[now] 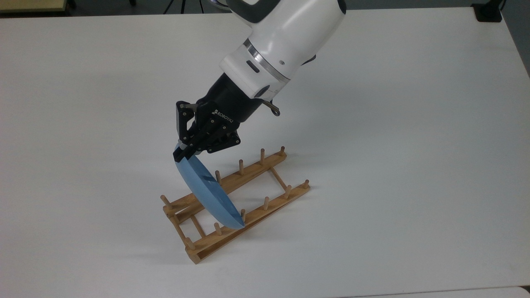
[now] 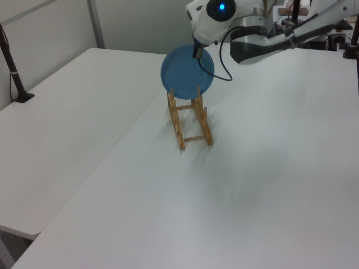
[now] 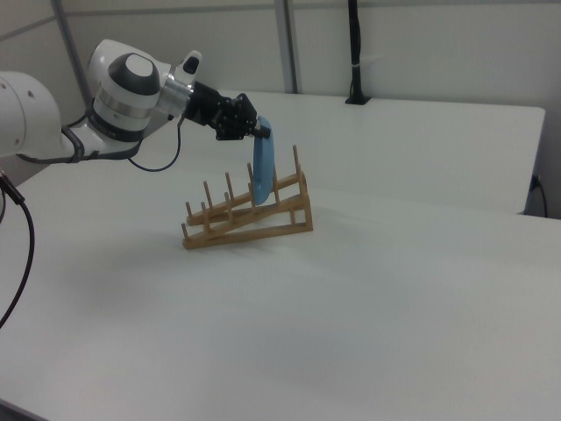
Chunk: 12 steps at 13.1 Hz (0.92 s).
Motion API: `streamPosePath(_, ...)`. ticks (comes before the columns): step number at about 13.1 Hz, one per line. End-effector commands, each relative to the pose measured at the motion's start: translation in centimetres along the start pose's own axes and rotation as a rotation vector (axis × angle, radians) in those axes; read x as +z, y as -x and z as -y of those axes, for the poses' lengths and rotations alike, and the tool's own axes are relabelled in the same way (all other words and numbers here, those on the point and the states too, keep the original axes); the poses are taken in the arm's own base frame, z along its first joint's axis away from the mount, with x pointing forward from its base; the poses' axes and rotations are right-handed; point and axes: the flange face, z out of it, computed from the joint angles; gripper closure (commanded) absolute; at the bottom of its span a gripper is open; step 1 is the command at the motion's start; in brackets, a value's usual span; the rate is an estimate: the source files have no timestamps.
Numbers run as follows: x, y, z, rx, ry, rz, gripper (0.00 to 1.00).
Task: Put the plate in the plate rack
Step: 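Lower the upright plate between the pegs of the wooden rack, then open the gripper to release the plate's rim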
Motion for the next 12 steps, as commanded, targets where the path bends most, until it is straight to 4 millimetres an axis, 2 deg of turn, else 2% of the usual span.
streamPosePath(1, 0.2, -0.4, 1.7, 0.012, 0.012, -0.029, 0.92)
streamPosePath(2, 0.5, -0.3, 2.1, 0.029, 0.013, -0.026, 0.58)
streamPosePath(3, 0.7, -0.3, 2.5, 0.066, 0.012, -0.03, 0.39)
streamPosePath(4, 0.4, -0.5, 2.5, 0.149, 0.0, -0.051, 0.11)
streamPosePath(5, 0.2, -0.7, 2.5, 0.208, -0.007, -0.061, 0.0)
streamPosePath(7, -1.1, -1.0, 1.9, 0.312, -0.029, -0.077, 0.0)
streamPosePath(8, -2.5, -1.4, 2.0, 0.356, -0.063, -0.087, 0.0)
streamPosePath(10, -4.2, -1.5, 0.9, 0.472, -0.198, -0.026, 0.0)
streamPosePath(11, -5.7, -1.3, -0.1, 0.522, -0.3, 0.022, 0.0)
streamPosePath(12, -6.5, -0.8, 0.1, 0.53, -0.376, 0.082, 0.0)
